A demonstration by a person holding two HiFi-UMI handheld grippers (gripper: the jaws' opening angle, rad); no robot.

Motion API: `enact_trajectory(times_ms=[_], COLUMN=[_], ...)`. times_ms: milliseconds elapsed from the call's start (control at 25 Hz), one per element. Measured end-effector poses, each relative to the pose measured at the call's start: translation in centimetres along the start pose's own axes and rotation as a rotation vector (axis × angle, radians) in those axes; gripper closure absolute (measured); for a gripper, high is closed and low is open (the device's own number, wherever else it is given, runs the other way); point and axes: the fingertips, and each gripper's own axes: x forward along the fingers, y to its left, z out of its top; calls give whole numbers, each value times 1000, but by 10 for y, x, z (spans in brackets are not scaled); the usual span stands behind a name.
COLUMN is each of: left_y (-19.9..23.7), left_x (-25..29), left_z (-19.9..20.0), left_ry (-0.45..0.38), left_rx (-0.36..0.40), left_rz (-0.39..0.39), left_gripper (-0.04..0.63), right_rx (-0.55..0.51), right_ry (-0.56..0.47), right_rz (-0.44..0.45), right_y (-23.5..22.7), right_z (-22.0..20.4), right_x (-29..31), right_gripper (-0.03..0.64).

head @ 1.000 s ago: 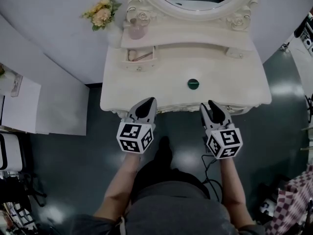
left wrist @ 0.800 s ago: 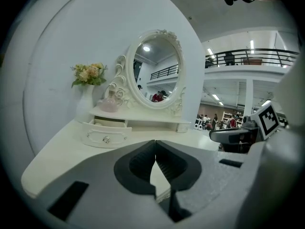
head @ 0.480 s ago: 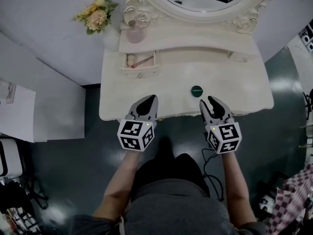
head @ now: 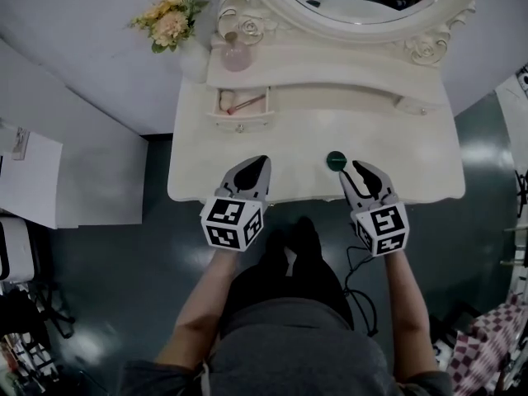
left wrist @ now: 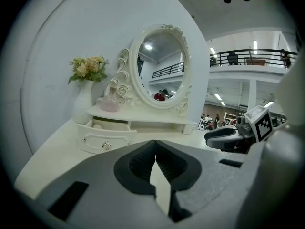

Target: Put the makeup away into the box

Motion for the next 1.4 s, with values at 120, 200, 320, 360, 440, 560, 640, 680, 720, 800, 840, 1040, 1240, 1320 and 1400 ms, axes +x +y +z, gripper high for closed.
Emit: enact_trajectory(times_ms=[120, 200, 320, 360, 440, 560, 640, 680, 720, 800, 840, 1040, 1240, 1320, 1400], left_y=[4, 7, 11, 11, 13, 17, 19, 20, 21, 22, 23, 27, 26, 25, 25], left_x=[4, 7, 12, 13, 14, 13, 12, 12, 11, 9, 7, 0, -2, -4, -6], left_z=[3, 6, 7, 7, 7, 8, 7, 6, 5, 4, 4, 0, -2, -3, -4], left_ry=[-2, -6, -13, -15, -20, -31, -36, -37, -38, -41, -43, -53, -66, -70, -74], left_rx=[-19, -27, -45, -53, -69, -91, -102, -106, -109, -115, -118, -134, -148, -152, -154], left_rz=[34, 62, 102, 114, 137, 182, 213, 228, 242, 269, 282, 335, 371, 383, 394], left_gripper=[589, 589, 589, 589, 589, 589, 589, 589, 589, 589, 589, 589, 589, 589, 589], right_rx=[-21, -48, -91, -108, -147, -200, -236, -256, -277, -318, -336, -394, -438, -457, -478], right_ry=[38, 61, 86, 95, 123, 171, 196, 206, 216, 234, 243, 287, 346, 368, 386], right_rz=[57, 108, 189, 213, 260, 336, 388, 412, 433, 466, 479, 541, 583, 592, 599], right_y=[-3, -5, -6, -7, -7, -6, -4, -3, -2, 0, 0, 2, -4, -6, -7], right_z=[-5, -7, -11, -13, -17, -24, -30, -33, -36, -42, -45, -57, -69, -73, -77], right_x=[9, 17, 28, 31, 37, 48, 53, 55, 57, 60, 62, 69, 71, 72, 74], right_gripper=[482, 480, 479, 477, 477, 477, 479, 479, 480, 483, 484, 495, 508, 519, 533])
